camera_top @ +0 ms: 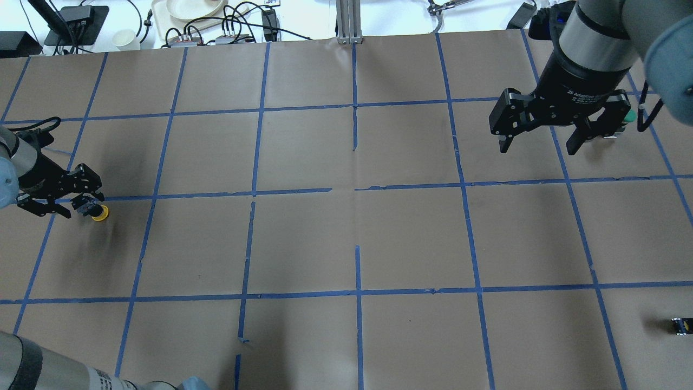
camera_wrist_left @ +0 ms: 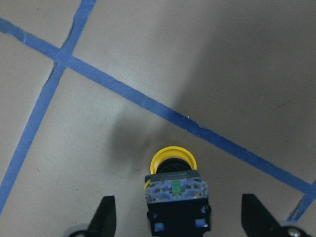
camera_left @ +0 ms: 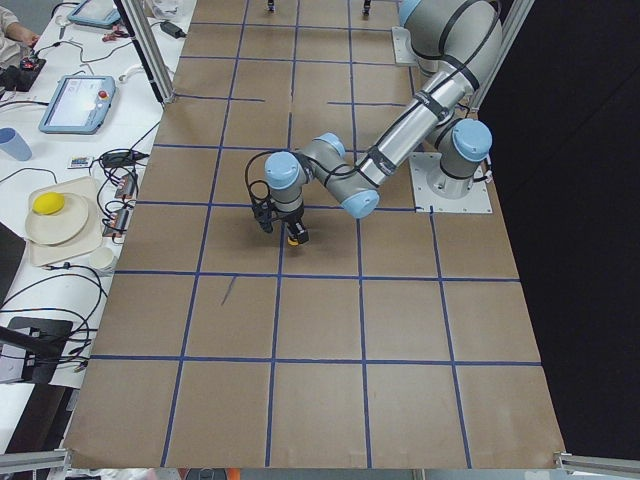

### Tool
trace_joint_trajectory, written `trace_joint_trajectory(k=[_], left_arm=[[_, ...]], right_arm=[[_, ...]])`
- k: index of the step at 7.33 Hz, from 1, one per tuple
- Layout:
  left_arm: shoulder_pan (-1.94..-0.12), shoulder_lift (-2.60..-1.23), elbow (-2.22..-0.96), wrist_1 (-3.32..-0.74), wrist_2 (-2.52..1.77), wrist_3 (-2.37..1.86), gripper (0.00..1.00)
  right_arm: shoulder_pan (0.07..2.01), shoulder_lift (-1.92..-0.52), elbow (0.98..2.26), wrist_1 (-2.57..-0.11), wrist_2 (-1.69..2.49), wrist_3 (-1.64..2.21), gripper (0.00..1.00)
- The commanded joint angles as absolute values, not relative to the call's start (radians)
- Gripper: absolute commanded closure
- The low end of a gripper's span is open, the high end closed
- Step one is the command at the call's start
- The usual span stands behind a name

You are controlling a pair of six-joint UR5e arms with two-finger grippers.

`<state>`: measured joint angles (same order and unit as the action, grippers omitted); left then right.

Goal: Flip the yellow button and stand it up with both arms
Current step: 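Close the left gripper on the grey base of the yellow button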

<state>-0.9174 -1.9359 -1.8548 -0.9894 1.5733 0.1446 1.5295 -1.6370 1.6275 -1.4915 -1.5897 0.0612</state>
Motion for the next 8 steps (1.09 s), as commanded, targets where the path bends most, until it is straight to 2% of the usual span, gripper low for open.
trace_joint_trajectory(k=[1,3,4,6,8], left_arm=[[-0.917,-1.925,-1.847,-0.988,1.571,0.146,0.69],[-0.917,-1.916,-1.835,-0.988,1.560,0.152,0.74],[-0.923,-1.899,-1.768,-1.033,1.536,0.164,0.74],[-0.945,-1.882,-1.640,-1.295,1.372,0.166,0.74],[-1.036,-1.846,-1.620,-1.426,1.240,0.154,0.74]], right_arm=[[1.529,-1.638,1.628,-1.491,-1.591,0.060,0.00],[1.525,-1.643,1.628,-1.489,-1.592,0.052,0.00],[1.523,-1.640,1.628,-1.488,-1.589,0.049,0.00],[1.520,-1.643,1.628,-1.490,-1.594,0.046,0.00],[1.519,-1.640,1.626,-1.494,-1.589,0.048,0.00]])
